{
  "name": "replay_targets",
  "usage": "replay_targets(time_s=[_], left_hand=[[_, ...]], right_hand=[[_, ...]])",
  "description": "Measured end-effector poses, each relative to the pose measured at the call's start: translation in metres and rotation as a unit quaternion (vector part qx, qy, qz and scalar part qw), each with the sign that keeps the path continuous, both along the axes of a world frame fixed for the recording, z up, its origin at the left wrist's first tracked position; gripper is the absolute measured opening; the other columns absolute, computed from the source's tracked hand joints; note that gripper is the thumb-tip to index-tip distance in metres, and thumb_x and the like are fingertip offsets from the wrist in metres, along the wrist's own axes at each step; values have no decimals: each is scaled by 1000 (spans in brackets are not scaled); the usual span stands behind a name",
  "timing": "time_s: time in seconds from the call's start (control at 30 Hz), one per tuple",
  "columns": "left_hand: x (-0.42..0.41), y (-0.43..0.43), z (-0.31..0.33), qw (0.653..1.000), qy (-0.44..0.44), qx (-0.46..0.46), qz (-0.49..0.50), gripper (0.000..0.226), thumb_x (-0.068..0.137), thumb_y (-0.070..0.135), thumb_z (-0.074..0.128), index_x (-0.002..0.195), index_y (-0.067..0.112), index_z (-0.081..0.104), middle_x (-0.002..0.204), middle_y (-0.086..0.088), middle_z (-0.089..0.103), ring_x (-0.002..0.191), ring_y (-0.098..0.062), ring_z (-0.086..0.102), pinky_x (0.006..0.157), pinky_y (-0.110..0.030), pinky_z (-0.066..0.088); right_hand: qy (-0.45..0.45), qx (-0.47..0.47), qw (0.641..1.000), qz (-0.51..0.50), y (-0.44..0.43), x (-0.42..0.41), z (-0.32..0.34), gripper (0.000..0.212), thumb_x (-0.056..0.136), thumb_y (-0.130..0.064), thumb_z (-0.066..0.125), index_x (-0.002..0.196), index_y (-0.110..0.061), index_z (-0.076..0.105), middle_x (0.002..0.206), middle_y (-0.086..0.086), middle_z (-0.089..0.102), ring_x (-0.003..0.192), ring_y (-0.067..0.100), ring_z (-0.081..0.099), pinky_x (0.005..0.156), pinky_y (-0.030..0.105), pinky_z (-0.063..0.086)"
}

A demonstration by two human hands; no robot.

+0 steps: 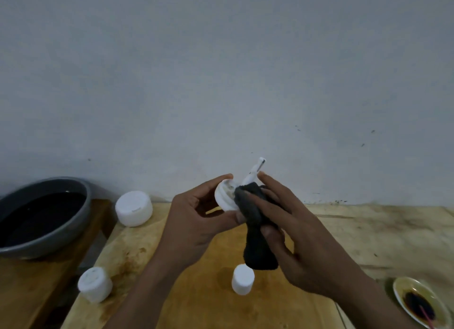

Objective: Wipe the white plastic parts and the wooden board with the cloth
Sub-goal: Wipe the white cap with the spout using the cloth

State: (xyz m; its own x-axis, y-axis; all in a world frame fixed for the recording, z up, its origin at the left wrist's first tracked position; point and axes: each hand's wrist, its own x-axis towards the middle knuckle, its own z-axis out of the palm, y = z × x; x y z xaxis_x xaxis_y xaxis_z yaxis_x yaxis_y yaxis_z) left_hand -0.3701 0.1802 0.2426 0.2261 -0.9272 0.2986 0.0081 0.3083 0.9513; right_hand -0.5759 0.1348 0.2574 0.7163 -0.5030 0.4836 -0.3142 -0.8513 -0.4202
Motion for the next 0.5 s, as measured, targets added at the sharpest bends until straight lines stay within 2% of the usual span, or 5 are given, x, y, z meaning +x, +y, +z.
replay_targets(time_s=[0.07, 0.17, 0.23, 0.33, 0.5], left_hand=[[-1, -1, 3, 1000, 2, -4, -9, 59, 60, 13, 83, 118, 19, 70, 108, 7, 79, 102, -11, 75, 81, -21, 59], [-6, -2, 6, 1000, 22, -2, -21, 62, 58, 22, 85, 119, 19, 71, 110, 1, 79, 104, -16, 75, 83, -28, 60], [-10, -3, 8, 999, 30, -2, -28, 61, 59, 23, 85, 119, 18, 71, 109, 0, 80, 103, -16, 75, 82, -26, 60], [-18, -2, 12, 999, 34, -8, -37, 53, 65, 10, 80, 118, 12, 71, 105, -2, 80, 98, -15, 76, 77, -23, 60], [-30, 0, 14, 999, 33, -20, -31, 51, 63, 10, 86, 112, 15, 73, 99, -1, 81, 93, -14, 77, 74, -20, 59]], right_hand=[[24, -56, 997, -37, -3, 2, 2, 56, 98, -38, 49, 145, -54, 25, 161, -20, 15, 140, -5, 27, 101, 17, 43], [10, -115, 990, -82, -6, 5, 3, 46, 95, -36, 58, 139, -34, 43, 145, -8, 38, 123, 10, 48, 89, 29, 57], [-11, -198, 975, -101, -7, 6, 5, 40, 93, -34, 62, 130, -19, 54, 132, -2, 46, 113, 16, 52, 87, 30, 56], [-32, -311, 944, -108, -10, 5, 6, 40, 91, -32, 65, 123, -12, 54, 124, 2, 48, 108, 20, 52, 91, 30, 50], [-42, -313, 946, -72, -18, 2, 8, 40, 92, -35, 64, 121, -9, 54, 118, 1, 53, 104, 19, 54, 95, 26, 47]])
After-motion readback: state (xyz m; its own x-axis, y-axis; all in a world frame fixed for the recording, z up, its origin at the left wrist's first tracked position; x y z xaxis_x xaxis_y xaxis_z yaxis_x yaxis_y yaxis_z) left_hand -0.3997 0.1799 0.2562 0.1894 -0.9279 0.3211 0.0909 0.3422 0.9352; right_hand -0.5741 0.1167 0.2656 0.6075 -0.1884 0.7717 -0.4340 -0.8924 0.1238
